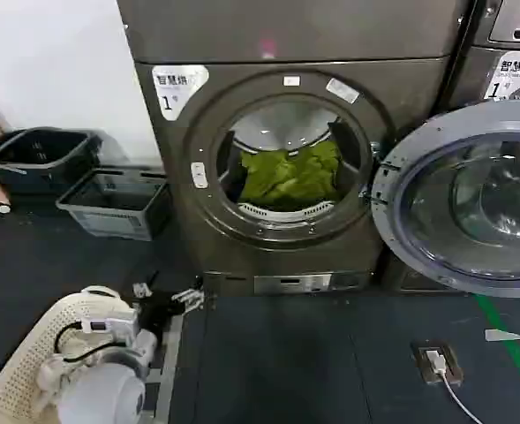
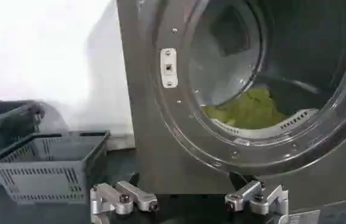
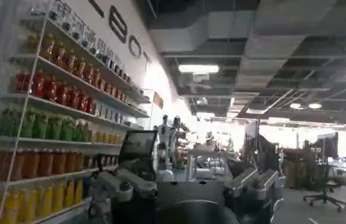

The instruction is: Grasp the clothes from the dryer.

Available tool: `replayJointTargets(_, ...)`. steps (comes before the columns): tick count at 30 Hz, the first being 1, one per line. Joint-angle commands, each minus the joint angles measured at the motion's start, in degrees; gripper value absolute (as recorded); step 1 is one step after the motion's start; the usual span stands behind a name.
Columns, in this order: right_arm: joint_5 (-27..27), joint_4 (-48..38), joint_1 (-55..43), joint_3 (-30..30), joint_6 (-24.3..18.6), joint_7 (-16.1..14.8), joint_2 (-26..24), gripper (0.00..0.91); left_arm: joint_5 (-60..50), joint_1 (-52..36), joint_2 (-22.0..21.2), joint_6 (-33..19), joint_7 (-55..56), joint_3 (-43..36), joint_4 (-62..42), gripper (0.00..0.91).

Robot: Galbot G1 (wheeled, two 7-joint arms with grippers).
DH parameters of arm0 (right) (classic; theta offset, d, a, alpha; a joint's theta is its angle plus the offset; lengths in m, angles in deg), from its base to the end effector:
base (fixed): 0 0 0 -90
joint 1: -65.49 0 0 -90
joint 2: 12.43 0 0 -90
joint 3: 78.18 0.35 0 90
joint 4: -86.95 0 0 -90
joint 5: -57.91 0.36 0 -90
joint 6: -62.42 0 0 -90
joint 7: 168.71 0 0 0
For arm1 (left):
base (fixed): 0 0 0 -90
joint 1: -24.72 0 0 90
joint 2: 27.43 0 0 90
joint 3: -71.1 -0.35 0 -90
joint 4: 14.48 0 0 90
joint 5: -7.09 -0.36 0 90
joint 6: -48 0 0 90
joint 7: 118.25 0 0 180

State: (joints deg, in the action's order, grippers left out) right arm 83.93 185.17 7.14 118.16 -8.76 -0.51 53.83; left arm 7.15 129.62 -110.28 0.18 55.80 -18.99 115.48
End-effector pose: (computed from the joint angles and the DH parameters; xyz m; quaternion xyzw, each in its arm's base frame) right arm -0.1565 -0.4332 -0.0628 0.6209 0.7695 -0.1320 0.0705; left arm 0.2363 0.0144 -0.1849 -0.0592 -0.9852 -0.0537 0.1516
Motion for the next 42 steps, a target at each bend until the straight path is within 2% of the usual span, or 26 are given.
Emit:
replayJointTargets(1, 1.4, -0.1, -0.1, -1.4, -2.2, 3.3, -0.1, 0.907, -0.1, 0.4, -0.2, 2.8, -0.2, 0.0, 0.2, 0.907)
replayJointTargets(18, 2.5, 1.1, -0.4, -2.8, -1.9, 6.2, 0.9, 0.907, 0.8, 0.4, -0.4, 2.8, -0.2, -0.3, 0.6, 0.907)
replayJointTargets(42, 2.9, 0.4, 0.2, -2.8, -1.9, 6.4, 1.4, 0.907, 3.7, -0.6, -0.8, 2.8, 1.2, 0.1, -0.1, 0.907)
